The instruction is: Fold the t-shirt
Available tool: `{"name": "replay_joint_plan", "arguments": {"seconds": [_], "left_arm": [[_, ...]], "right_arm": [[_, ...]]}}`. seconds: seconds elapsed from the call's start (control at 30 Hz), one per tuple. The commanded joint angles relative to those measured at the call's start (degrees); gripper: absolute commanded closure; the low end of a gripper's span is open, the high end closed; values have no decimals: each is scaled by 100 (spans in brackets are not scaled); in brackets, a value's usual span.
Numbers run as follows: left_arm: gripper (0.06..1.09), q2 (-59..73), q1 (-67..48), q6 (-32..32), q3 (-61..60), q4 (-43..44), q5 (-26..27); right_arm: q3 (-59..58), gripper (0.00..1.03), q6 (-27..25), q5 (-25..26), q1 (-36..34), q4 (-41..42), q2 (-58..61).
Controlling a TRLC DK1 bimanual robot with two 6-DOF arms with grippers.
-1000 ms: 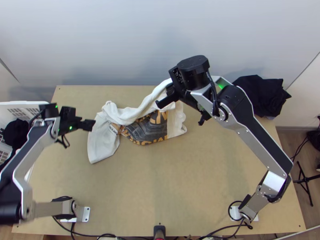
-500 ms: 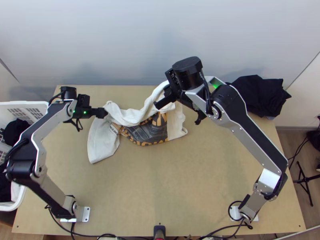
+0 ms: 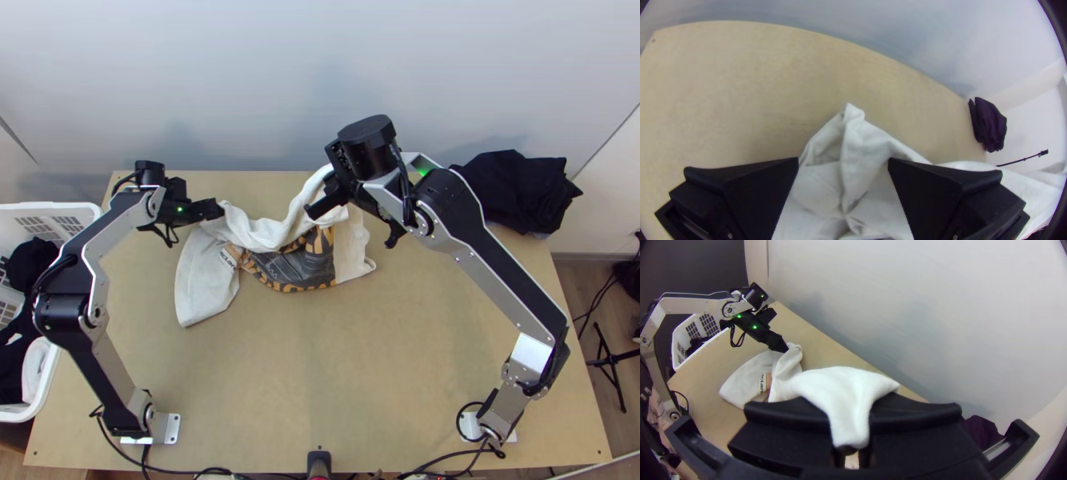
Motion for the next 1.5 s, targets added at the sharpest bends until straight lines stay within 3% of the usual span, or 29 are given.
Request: {"name": "replay_joint_plan", "arguments": {"seconds": [0.0, 0.1, 0.13, 0.17, 0.2, 0.27, 0.4, 0.53, 0.83, 1.03, 1.23, 1.47], "left_arm": [[11, 226, -172, -645, 352, -373, 801], [13, 252, -321, -662, 308, -505, 871], [21, 252, -365, -671, 264, -496, 863], [33, 279, -392, -715, 246, -461, 871], [52, 314, -436, -750, 246, -453, 880], [102, 349, -471, -768, 290, -435, 898], [105, 173, -409, -944, 308, -453, 836], [105, -345, -277, -944, 387, -453, 450], [105, -1681, 540, -856, 642, -1103, 450], [105, -2525, 1164, -504, 914, -1876, 511], [105, -3044, 1823, -109, 2198, -3265, 669], [105, -4635, 1876, 436, 1995, -3406, 889]], "right_arm": [[18, 100, -56, -6, -20, 1, 35], [9, 100, -56, -14, -20, 1, 26], [9, 100, -48, -14, -20, 1, 26], [0, 100, -39, -14, -20, 1, 17], [0, 100, -39, -14, -20, 1, 17], [-8, 100, -39, -14, -20, 1, 26], [-17, 100, -30, -14, -11, 1, 26], [-17, 100, -30, -14, 15, 1, 26], [18, 100, -30, -14, 50, 1, -132], [18, 100, -48, -6, -29, 1, -475], [273, 100, 5, -14, -433, 1, -1240], [282, 100, 31, -23, -811, -35, -2321]]}}
